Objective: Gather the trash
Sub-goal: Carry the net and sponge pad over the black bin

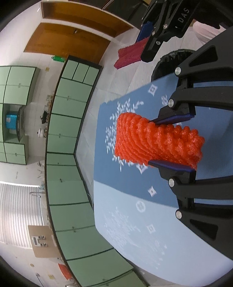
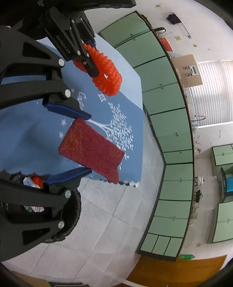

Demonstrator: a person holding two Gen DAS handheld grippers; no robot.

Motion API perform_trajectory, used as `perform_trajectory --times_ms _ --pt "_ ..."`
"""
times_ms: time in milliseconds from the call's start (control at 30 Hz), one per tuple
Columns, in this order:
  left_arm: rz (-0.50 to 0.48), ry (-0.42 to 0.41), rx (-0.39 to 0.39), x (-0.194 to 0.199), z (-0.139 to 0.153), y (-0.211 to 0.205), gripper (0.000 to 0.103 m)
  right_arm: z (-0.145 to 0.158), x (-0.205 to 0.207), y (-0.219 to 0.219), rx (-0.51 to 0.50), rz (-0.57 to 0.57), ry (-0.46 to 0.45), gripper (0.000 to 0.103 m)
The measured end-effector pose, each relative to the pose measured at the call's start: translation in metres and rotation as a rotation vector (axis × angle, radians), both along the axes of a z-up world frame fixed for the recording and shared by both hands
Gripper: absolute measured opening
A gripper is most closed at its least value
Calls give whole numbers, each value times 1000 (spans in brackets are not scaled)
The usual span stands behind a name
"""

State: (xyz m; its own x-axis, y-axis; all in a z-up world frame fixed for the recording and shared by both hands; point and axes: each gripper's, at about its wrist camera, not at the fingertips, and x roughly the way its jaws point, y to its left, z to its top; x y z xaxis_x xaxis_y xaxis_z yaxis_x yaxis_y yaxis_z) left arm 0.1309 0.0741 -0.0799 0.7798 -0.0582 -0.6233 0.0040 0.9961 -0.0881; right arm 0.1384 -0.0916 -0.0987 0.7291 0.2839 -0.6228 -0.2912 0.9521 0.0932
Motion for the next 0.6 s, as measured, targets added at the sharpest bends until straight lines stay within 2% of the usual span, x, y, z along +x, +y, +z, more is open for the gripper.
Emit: perform_trajectory --times_ms 300,600 --pt "-85 -15 -2 10 7 -49 37 8 -2 -54 -4 -85 -26 53" --pt "-184 -24 1 28 8 -108 37 3 -4 -106 -18 -176 -39 53"
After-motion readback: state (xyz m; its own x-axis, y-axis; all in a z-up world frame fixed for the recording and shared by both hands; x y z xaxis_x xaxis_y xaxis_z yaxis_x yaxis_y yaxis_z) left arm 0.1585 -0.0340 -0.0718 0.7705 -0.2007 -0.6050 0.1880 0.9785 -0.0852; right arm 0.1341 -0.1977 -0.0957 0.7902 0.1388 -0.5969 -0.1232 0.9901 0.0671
